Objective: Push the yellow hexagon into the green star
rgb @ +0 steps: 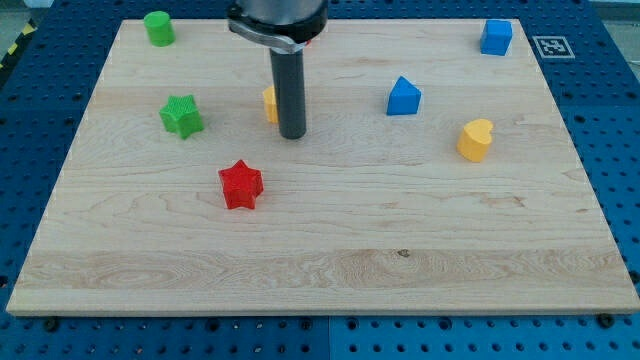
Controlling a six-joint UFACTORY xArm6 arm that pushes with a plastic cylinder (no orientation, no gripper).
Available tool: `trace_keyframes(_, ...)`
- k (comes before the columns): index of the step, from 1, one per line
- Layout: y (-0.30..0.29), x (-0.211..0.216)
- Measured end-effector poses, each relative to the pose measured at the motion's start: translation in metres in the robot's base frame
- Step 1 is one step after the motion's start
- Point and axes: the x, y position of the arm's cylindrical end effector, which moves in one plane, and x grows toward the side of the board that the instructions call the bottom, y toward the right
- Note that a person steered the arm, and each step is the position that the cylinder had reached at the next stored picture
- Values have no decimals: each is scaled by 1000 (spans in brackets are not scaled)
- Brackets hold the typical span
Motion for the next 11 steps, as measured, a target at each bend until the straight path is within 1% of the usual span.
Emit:
trace_keyframes(1, 2, -28)
trace_keyframes(2, -6, -32)
trace_keyframes(4, 3, -54)
trace_keyframes(9, -75, -40)
trace_keyframes(10, -80, -39)
trace_keyframes(11, -80, -24)
